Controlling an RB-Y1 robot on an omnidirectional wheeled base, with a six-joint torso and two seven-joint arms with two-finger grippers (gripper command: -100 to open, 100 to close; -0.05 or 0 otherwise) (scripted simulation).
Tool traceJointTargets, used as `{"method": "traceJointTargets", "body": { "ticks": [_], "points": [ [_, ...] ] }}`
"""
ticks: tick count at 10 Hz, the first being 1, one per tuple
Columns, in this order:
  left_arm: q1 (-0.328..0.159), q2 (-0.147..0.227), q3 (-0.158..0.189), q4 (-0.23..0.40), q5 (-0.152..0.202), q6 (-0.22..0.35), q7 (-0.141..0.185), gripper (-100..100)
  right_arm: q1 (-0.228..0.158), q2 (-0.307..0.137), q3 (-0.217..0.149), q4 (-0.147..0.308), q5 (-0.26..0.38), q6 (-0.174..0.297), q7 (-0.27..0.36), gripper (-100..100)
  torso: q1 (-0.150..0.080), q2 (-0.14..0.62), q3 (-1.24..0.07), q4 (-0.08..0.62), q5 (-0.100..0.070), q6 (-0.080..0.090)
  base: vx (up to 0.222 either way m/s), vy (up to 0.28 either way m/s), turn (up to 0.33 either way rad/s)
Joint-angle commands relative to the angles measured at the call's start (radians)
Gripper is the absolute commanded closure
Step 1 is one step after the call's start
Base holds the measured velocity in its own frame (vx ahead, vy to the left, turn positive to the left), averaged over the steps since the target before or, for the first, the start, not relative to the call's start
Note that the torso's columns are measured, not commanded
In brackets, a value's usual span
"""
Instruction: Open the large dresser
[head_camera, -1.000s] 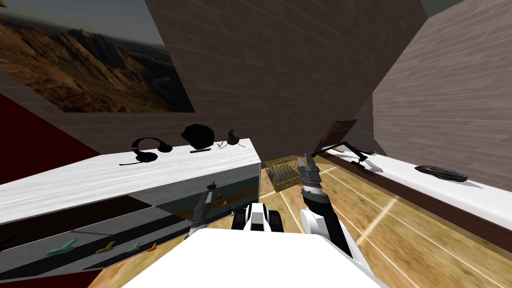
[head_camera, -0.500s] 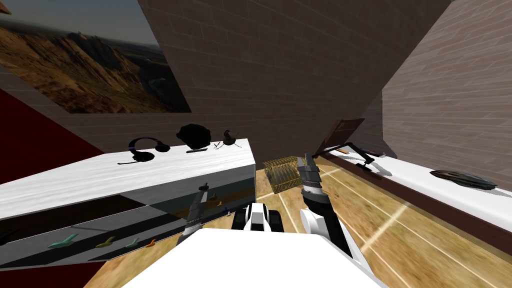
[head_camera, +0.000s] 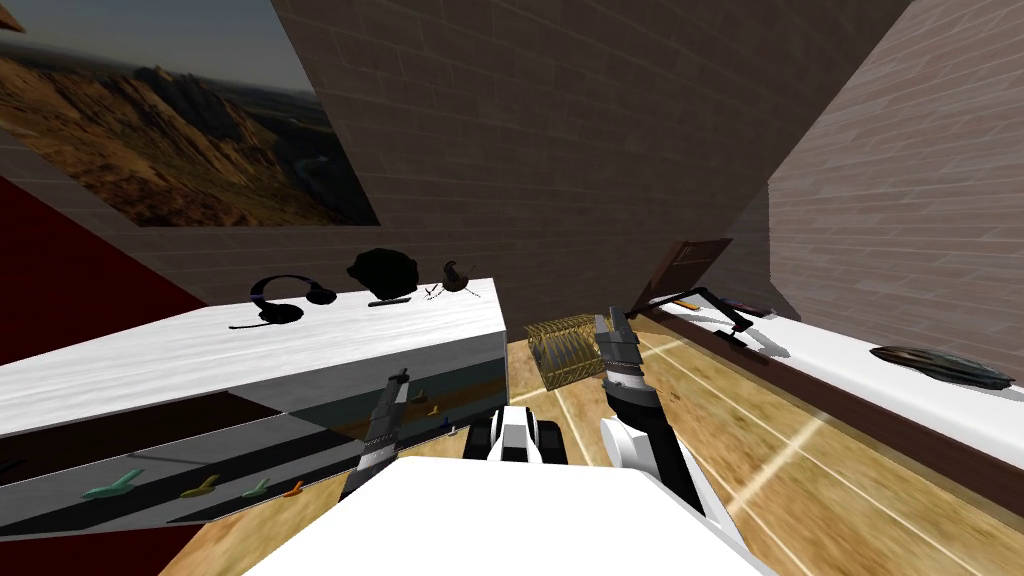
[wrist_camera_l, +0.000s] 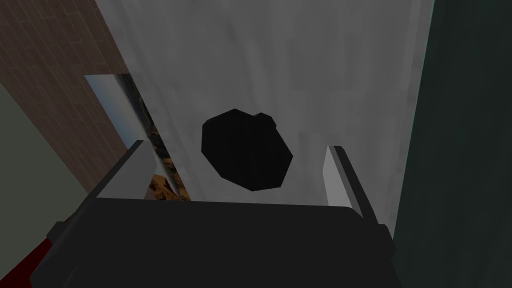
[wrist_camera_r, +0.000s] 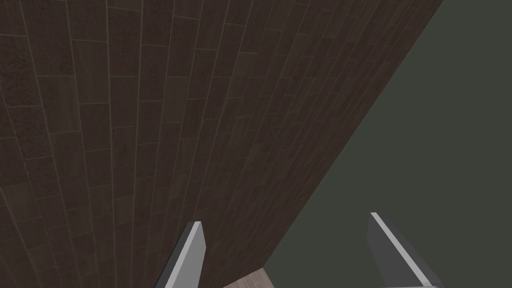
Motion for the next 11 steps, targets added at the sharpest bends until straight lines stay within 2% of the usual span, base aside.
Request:
{"method": "traceJointTargets", "body": {
  "ticks": [1,2,4,5,6,8,9,10,11],
  "points": [
    [0.007,0.009,0.005,-0.019,0.005,0.015,0.008,-100,0.000,0.000,0.000,0.000,0.000,0.000,0.000,0,0.000,0.000,0.000,0.000,0.000,0.000,0.039,-0.005,0.001],
    [-0.004,-0.003,-0.002,0.008,-0.001,-0.003,-0.001,100,0.000,0.000,0.000,0.000,0.000,0.000,0.000,0,0.000,0.003,0.002,0.001,0.000,0.000,-0.028,0.015,0.017],
    [-0.015,-0.016,-0.009,0.039,-0.009,-0.027,-0.011,100,0.000,0.000,0.000,0.000,0.000,0.000,0.000,0,0.002,0.005,0.004,0.000,0.001,0.000,-0.072,0.025,0.004],
    [-0.010,-0.013,-0.007,0.018,-0.006,-0.017,-0.007,100,0.000,0.000,0.000,0.000,0.000,0.000,0.000,0,0.002,0.003,0.002,-0.001,0.002,-0.001,-0.036,0.007,-0.014],
    [0.022,-0.003,-0.008,-0.015,-0.004,-0.008,0.005,100,0.000,0.000,0.000,0.000,0.000,0.000,0.000,0,0.002,0.000,0.000,0.000,0.000,-0.001,-0.080,-0.049,-0.009],
    [0.054,0.008,-0.005,-0.050,0.001,0.003,0.018,100,0.000,0.000,0.000,0.000,0.000,0.000,0.000,0,-0.004,0.006,0.003,0.001,-0.002,-0.003,-0.132,-0.111,0.039],
    [0.047,0.002,-0.008,-0.042,-0.002,0.001,0.012,100,0.000,0.000,0.000,0.000,0.000,0.000,0.000,0,-0.006,0.007,0.003,0.002,-0.004,-0.001,-0.070,-0.049,0.025],
    [0.077,0.005,-0.013,-0.057,-0.002,-0.007,0.021,100,0.000,0.000,0.000,0.000,0.000,0.000,0.000,0,-0.004,0.001,0.000,0.002,-0.004,0.001,-0.144,-0.042,0.025],
    [0.083,0.006,-0.015,-0.061,-0.002,-0.010,0.023,100,0.000,0.000,0.000,0.000,0.000,0.000,0.000,0,-0.004,0.005,0.001,0.002,-0.003,0.000,-0.204,-0.056,0.024]
  ]
}}
